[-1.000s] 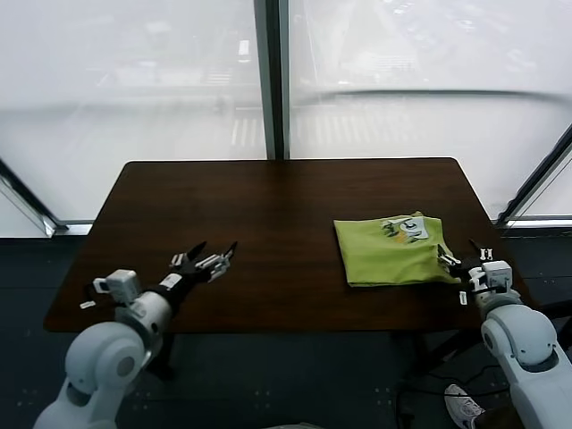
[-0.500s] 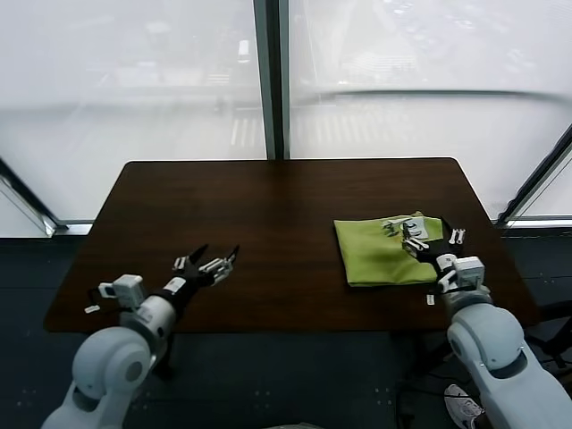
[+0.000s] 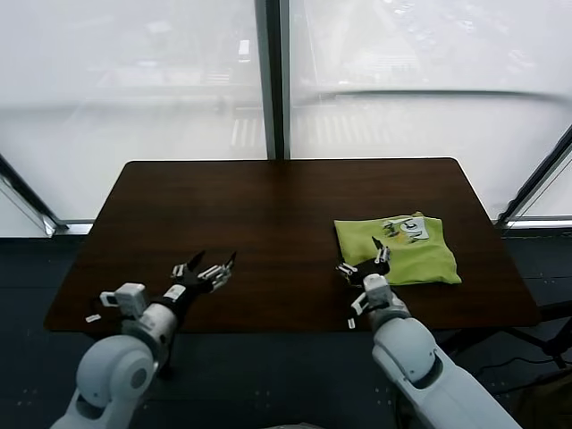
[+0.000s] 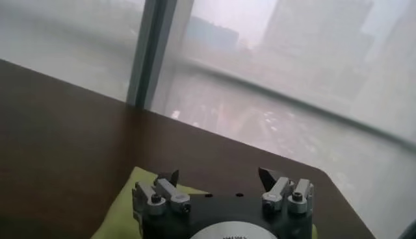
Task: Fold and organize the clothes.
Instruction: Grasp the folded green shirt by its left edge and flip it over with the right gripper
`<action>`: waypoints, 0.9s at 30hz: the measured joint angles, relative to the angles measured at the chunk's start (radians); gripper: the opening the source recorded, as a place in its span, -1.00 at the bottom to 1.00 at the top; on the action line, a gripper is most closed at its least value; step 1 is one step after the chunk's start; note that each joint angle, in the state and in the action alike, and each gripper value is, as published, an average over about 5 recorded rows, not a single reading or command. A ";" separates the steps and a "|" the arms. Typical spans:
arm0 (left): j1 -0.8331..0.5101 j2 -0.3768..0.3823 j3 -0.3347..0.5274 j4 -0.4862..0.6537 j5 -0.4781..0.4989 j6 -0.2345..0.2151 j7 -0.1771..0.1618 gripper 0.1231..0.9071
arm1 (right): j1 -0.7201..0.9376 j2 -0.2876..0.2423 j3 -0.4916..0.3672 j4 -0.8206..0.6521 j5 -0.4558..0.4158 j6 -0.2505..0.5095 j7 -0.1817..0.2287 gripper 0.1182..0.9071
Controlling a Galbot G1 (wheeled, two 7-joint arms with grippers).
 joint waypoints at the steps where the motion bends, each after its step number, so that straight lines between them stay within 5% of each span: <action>1: 0.002 -0.003 0.000 0.000 0.003 -0.002 0.001 1.00 | 0.008 0.000 -0.013 -0.005 -0.002 -0.007 0.000 1.00; 21: 0.036 -0.019 -0.006 -0.002 0.029 -0.023 0.008 1.00 | 0.099 0.026 -0.082 -0.101 -0.029 -0.063 -0.016 0.99; 24: 0.038 -0.019 -0.007 -0.005 0.030 -0.025 0.008 1.00 | 0.099 0.029 -0.080 -0.102 -0.016 -0.081 -0.015 0.90; 27: 0.040 -0.020 -0.007 -0.006 0.033 -0.026 0.009 1.00 | 0.098 0.029 -0.076 -0.101 -0.006 -0.090 -0.014 0.61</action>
